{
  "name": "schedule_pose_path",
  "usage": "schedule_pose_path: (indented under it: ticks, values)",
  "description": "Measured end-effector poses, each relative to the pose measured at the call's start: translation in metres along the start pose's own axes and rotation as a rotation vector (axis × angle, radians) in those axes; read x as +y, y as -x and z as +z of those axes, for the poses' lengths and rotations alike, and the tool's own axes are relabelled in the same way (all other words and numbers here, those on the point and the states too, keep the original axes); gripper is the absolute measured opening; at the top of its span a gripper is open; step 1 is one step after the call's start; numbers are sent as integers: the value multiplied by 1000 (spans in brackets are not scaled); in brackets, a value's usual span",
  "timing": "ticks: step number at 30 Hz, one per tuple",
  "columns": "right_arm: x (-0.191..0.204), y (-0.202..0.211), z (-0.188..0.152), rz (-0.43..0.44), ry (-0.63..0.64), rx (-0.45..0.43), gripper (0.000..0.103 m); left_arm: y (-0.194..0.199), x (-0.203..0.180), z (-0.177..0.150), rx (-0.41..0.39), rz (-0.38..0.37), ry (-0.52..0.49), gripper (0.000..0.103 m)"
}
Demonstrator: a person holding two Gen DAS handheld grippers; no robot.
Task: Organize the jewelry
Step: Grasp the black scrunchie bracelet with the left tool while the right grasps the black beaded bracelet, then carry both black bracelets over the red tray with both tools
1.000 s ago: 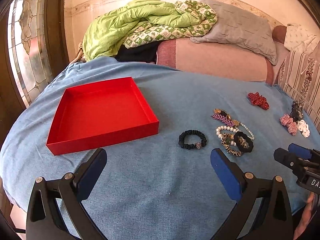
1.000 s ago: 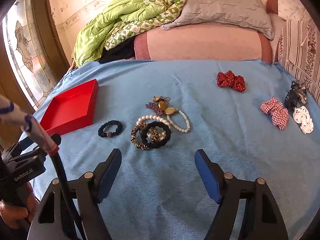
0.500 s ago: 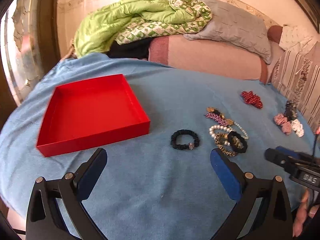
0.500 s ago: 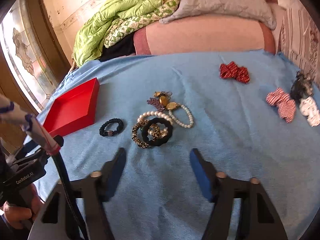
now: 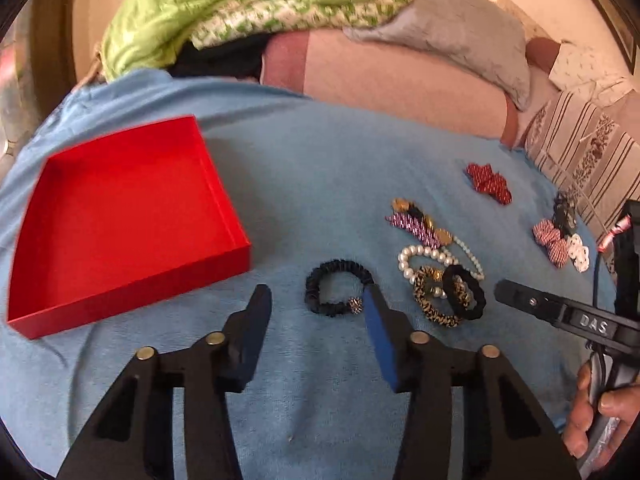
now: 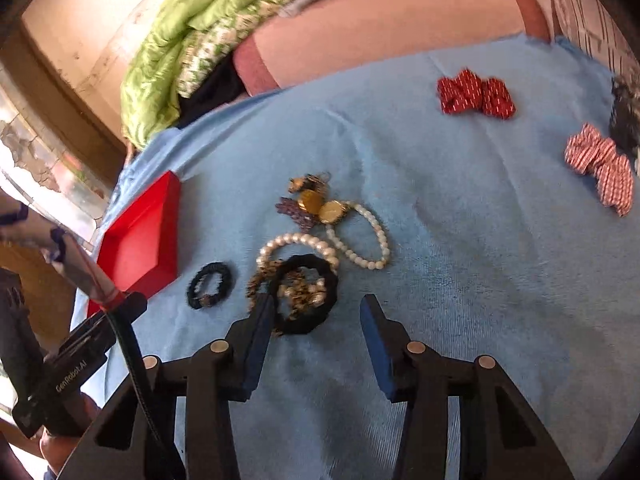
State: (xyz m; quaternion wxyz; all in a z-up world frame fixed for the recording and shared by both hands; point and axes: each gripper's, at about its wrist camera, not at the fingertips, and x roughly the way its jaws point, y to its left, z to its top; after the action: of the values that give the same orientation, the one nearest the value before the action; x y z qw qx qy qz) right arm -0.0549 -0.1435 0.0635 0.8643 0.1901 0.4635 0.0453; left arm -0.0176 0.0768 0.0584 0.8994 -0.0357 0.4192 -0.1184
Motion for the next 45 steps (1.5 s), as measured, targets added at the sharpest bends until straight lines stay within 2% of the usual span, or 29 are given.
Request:
schedule_pose_path:
  ticks: [5, 6, 8, 9, 10, 12, 16, 17, 18, 20, 22, 24, 26, 31, 33, 35, 37, 42, 45]
  values:
    - [-7, -24, 11, -13, -47, 63, 42, -15, -2, 3, 43, -26, 5, 43]
    - [-8, -30, 12, -9, -47, 71, 39, -17, -3, 3, 48, -30, 0, 43]
    - [-7, -37, 14, -7, -42, 87, 25, -22, -5, 4, 53, -23, -9, 43]
    - [-6, -41, 15, -21, -30, 88, 12, -23, -5, 4, 58, -28, -8, 43]
    - [-7, -41, 17, -18, -32, 87, 8, -24, -5, 4, 63, -33, -9, 43]
    - [-12, -37, 18, 9, -52, 73, 7, -26, -6, 4, 65, -31, -16, 43]
    - [-14, 0, 24, 7, -57, -78, 7, -34, -8, 6, 78, -36, -27, 43]
    - [-14, 10, 25, 14, -57, -119, 7, -37, -9, 6, 83, -36, -33, 41]
    - [-13, 13, 26, 23, -56, -132, 7, -41, -11, 8, 88, -38, -40, 32]
    - [-10, 15, 25, 32, -42, -135, 7, -49, -16, 10, 101, -39, -58, 22]
    - [-7, 11, 24, 39, -33, -120, 7, -58, -18, 13, 111, -3, -71, 21]
    - [-6, 10, 25, 50, -27, -112, 7, -67, -18, 14, 133, -1, -74, 17]
    - [-5, 11, 26, 46, -13, -118, 8, -75, -18, 14, 163, 3, -82, 16]
    - [-1, 7, 19, 49, 14, -128, 8, -81, -21, 15, 160, 23, -109, 16]
    - [2, 8, 19, 51, 27, -133, 8, -78, -22, 14, 144, 18, -119, 0]
    - [4, 8, 18, 55, 37, -140, 8, -73, -24, 14, 130, -16, -123, 0]
    - [6, 11, 18, 51, 44, -155, 8, -66, -24, 15, 105, -5, -133, 0]
    - [9, 15, 16, 57, 61, -172, 8, -46, -17, 23, 39, -34, -106, 0]
    - [9, 14, 16, 54, 61, -168, 8, -51, -16, 22, 75, 17, -110, 1]
